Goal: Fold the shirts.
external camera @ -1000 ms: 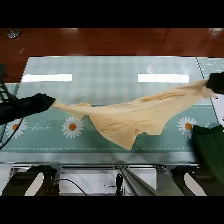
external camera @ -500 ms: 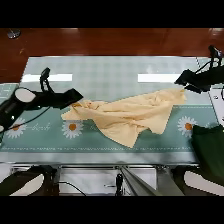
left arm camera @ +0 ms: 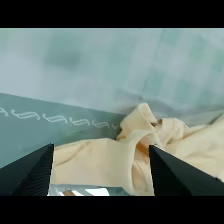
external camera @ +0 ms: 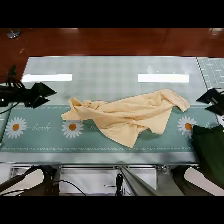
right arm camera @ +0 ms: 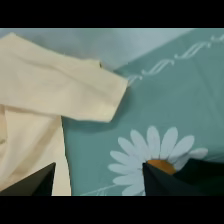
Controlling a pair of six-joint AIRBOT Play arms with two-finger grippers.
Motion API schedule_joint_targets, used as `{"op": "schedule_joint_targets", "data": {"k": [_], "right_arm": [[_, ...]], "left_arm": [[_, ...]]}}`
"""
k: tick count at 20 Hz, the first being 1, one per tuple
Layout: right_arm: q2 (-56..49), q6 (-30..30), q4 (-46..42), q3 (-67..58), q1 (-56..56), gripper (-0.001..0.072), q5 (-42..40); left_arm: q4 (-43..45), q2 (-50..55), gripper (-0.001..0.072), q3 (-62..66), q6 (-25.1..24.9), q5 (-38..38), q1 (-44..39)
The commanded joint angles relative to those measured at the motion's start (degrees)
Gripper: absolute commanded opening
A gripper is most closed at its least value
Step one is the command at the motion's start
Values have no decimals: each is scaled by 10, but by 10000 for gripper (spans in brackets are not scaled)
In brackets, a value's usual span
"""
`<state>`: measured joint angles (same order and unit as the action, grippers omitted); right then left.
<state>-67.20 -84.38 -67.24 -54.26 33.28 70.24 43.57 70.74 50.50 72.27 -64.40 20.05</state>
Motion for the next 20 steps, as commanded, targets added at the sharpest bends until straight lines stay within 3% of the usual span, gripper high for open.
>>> {"op": "schedule_joint_targets", "data": {"k": [1,5,6,7,8,13,17,20], "right_arm": [[32,56,86,147,-2,618,-19],[33,71,93,187,-51,618,1],[33,71,90,187,-62,618,8],[33,71,83,187,-74,618,15],[33,70,71,187,-87,618,26],[25,42,64,208,-206,618,31],[-4,19,85,208,-264,618,-39],[-26,52,162,203,-274,616,-106]], "left_arm": [[-134,54,699,-33,-139,-28,-18],[-151,142,698,-4,-187,-54,-107],[-150,157,589,7,-187,-57,-122],[-149,168,119,20,-191,-62,-131],[-149,174,25,31,-198,-68,-134],[-149,174,25,79,-198,-95,-128],[-149,174,26,81,-195,-98,-129],[-149,174,26,81,-191,-98,-130]]}}
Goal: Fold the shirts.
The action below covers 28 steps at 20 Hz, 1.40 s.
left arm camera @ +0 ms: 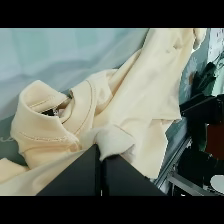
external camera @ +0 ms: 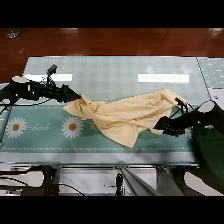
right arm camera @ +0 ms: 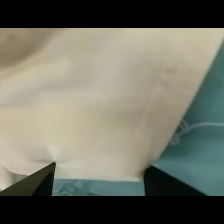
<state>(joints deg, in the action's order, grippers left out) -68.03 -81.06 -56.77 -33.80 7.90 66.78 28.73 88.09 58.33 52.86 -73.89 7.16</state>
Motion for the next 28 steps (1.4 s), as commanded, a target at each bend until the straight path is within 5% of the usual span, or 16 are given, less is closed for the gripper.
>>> {"op": "schedule_joint_targets", "data": {"k": [1,2,3,4,9,13,18,28], "right_arm": [[-23,23,81,-9,-20,587,-96],[-30,23,94,-16,-21,470,-104],[-37,26,99,-24,-21,160,-99],[-40,37,100,-31,-21,23,-92],[-38,33,68,-209,-19,21,-10],[-38,-21,19,-543,-19,21,16],[-19,-43,-38,-935,-19,21,77],[300,-38,-158,-857,-19,21,66]], "left_arm": [[0,1,26,3,9,-3,0],[0,1,25,3,10,-3,0],[0,1,26,3,14,-3,0],[0,1,26,3,20,-3,0],[-70,-22,26,43,33,-3,3],[-233,-86,25,210,34,21,12],[-217,-184,25,451,100,127,50],[125,-472,25,570,174,137,130]]}}
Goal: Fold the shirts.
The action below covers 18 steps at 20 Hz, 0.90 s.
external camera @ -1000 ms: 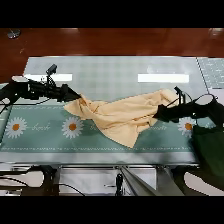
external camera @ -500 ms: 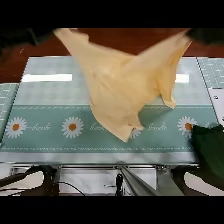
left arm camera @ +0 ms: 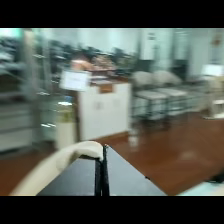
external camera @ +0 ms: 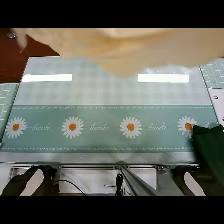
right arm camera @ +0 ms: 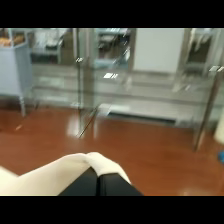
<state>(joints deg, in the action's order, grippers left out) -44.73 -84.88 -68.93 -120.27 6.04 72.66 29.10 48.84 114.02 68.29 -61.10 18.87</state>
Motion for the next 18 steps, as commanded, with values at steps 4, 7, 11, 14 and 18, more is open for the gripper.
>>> {"op": "schedule_joint_targets", "data": {"k": [4,7,11,14,18], "right_arm": [[100,0,-33,8,0,22,52],[90,-12,-28,8,0,21,140],[84,-32,-32,81,0,22,187],[84,-32,-25,178,0,22,164],[59,-10,13,335,0,21,73]], "left_arm": [[207,-155,25,14,47,-5,13],[241,-172,25,6,52,-44,13],[249,-171,26,-116,85,-101,17],[234,-164,26,-258,91,-92,17],[154,-107,26,-412,47,-41,8]]}}
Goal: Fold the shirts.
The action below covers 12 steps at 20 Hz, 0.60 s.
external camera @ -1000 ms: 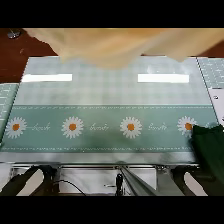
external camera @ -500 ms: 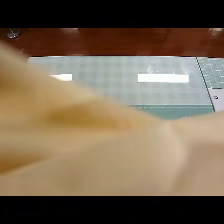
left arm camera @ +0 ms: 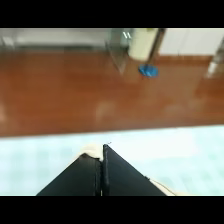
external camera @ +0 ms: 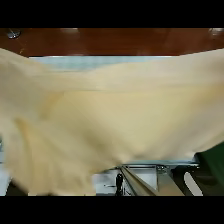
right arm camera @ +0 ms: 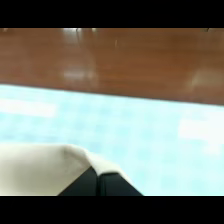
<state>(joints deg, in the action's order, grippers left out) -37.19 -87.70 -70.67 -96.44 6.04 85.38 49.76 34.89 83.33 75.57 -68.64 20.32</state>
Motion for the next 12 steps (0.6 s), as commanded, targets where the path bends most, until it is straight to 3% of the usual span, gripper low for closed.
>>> {"op": "schedule_joint_targets", "data": {"k": [1,4,8,12], "right_arm": [[-42,36,54,123,0,21,-79],[-161,55,71,141,0,21,-163],[-343,55,124,122,0,22,-310],[-511,84,250,44,-2,22,-360]], "left_arm": [[-57,58,26,-131,-37,64,-21],[-56,154,26,-152,-50,150,-78],[-56,269,26,-151,-55,335,-147],[-57,376,27,-151,-52,384,-192]]}}
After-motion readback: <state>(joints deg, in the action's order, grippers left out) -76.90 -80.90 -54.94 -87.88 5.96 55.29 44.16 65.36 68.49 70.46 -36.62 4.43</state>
